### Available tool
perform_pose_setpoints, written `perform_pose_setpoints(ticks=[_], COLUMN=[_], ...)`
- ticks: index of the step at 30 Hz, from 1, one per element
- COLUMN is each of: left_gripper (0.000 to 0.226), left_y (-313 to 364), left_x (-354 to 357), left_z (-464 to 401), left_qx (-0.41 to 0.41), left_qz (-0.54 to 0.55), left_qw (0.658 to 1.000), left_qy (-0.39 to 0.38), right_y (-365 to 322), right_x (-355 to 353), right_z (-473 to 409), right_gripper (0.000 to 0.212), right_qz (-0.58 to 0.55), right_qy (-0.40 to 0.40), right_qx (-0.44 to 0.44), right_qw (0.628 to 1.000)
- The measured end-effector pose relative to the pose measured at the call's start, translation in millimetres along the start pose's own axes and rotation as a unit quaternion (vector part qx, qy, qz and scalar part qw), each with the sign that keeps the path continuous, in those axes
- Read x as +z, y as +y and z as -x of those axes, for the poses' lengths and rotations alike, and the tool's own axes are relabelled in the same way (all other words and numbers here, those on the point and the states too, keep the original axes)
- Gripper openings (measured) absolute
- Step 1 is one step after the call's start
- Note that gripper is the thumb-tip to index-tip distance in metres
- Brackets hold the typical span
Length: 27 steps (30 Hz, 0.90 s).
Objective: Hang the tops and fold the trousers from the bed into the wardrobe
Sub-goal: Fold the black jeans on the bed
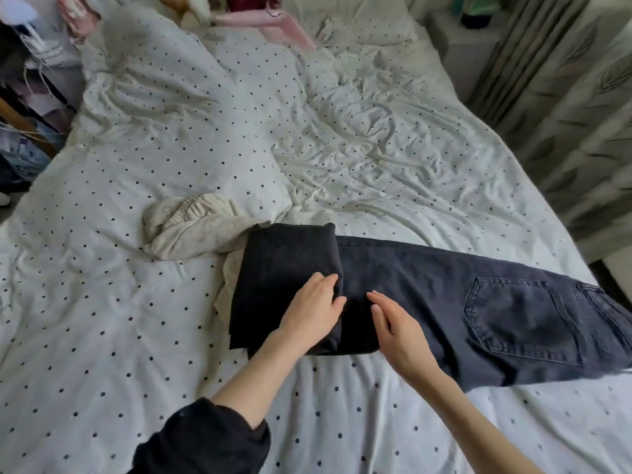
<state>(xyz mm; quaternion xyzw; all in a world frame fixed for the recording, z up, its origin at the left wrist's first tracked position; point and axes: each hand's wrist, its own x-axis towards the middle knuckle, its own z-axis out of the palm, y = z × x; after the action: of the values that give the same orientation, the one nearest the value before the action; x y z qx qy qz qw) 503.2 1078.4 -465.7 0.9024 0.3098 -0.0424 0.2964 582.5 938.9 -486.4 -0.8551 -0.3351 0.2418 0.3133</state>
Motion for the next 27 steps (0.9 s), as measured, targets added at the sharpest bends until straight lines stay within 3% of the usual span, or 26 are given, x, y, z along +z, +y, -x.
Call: perform_pose_setpoints(ticks=[2,4,7,10,13,17,19,22,24,27], left_gripper=[0.036,0.034,0.045,0.055,0.058,0.055,0.056,0.068,0.063,0.054], left_y=[-11,-26,-55,-74,-81,-95,-104,-117,-121,-119], left_x=[0,-1,-3,11,35,50,45,33,21,8], left_z=[11,20,24,26,37,60,66,61,53,41], left_qx=[0.068,0.113,0.042,-0.018,-0.043,0.008,0.016,-0.033,-0.047,-0.088], left_qz=[0.019,0.008,-0.044,-0.116,-0.167,-0.197,-0.170,-0.018,0.059,0.142], left_qw=[0.997,0.986,0.977,0.983,0.982,0.980,0.985,0.997,0.994,0.970], left_qy=[0.030,0.125,0.206,0.140,0.071,0.031,0.021,0.074,0.078,0.175], right_y=[-4,-16,-47,-79,-67,-28,-31,-29,-23,-15], right_x=[0,4,17,36,61,79,81,80,80,79], right_z=[-7,-16,-36,-62,-81,-88,-86,-75,-64,-48], right_gripper=[0.038,0.039,0.047,0.049,0.065,0.070,0.069,0.069,0.066,0.062], right_qz=[-0.024,-0.001,0.080,0.165,0.262,0.299,0.300,0.291,0.293,0.311], right_qy=[0.030,0.048,0.082,0.079,-0.006,-0.045,-0.046,-0.043,-0.037,-0.022], right_qx=[0.003,-0.030,-0.142,-0.212,-0.200,-0.150,-0.149,-0.146,-0.142,-0.137], right_qw=[0.999,0.998,0.983,0.960,0.944,0.941,0.941,0.944,0.945,0.940])
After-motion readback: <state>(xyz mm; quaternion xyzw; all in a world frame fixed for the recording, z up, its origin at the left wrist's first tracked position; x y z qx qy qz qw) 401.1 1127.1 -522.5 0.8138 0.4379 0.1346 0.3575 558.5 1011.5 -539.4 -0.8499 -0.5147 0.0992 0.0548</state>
